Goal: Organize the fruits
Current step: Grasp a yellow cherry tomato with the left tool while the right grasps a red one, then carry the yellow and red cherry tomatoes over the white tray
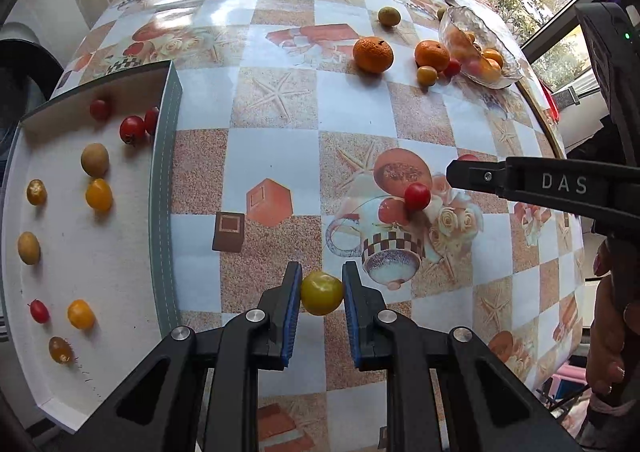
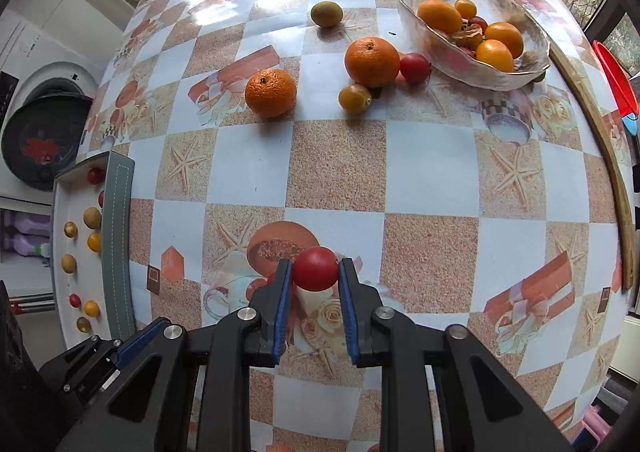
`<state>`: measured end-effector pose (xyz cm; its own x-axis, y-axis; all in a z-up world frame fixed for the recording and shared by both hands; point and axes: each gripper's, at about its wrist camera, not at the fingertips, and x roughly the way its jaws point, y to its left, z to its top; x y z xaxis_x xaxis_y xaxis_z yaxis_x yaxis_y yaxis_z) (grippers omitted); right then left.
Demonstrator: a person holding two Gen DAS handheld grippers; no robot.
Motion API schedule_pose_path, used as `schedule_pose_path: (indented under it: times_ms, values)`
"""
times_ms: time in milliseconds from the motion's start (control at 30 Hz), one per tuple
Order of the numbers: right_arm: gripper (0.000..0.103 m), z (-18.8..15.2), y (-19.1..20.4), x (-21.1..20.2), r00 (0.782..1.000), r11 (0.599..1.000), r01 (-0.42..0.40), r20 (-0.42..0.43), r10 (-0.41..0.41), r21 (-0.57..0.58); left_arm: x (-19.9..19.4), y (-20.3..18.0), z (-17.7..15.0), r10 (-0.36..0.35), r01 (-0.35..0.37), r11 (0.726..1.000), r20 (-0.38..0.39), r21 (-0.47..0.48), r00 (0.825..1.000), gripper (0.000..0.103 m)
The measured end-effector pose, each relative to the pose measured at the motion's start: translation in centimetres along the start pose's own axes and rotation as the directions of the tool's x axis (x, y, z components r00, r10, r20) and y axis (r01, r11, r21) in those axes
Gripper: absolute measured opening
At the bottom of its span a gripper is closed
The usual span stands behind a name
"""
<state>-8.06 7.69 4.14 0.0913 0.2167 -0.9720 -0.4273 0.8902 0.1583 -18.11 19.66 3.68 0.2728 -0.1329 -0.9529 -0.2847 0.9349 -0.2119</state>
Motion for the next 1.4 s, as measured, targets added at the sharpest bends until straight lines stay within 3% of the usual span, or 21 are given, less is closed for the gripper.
schedule_pose_path:
  times_ms: [300,567,800,1100,1400]
  values:
    - [0.025,-2.6,1.5,-1.7,0.999,0.999,-0.022,-0.026,0.021,-0.044,-3.6,2.4,-0.8,0.010,-0.008,0.999,0.034,-0.034,0.999,0.022]
    - [0.025,-3.6,7.4,-2.0,0.997,0.987,-0.065,-0.051,0.058,-0.148,-6.8,7.5,-3.4,0.075,-0.065,0.988,0.071,-0.140,0.995,0.022]
    - [0.025,-4.3,14.2,-0.9,0.993,0.957,-0.105,-0.083,0.085,-0.270,-8.7,14.0,-6.5,0.157,-0.132,0.953,0.071,-0.273,0.985,0.022]
    - [0.025,-4.4,21.0,1.7,0.990,0.915,-0.117,-0.122,0.075,-0.387,-8.0,20.8,-9.9,0.234,-0.208,0.893,0.017,-0.400,0.972,0.022]
    - [0.025,-4.0,23.8,4.2,0.990,0.892,-0.092,-0.139,0.033,-0.442,-5.8,21.6,-9.6,0.233,-0.219,0.897,-0.011,-0.384,0.972,0.022]
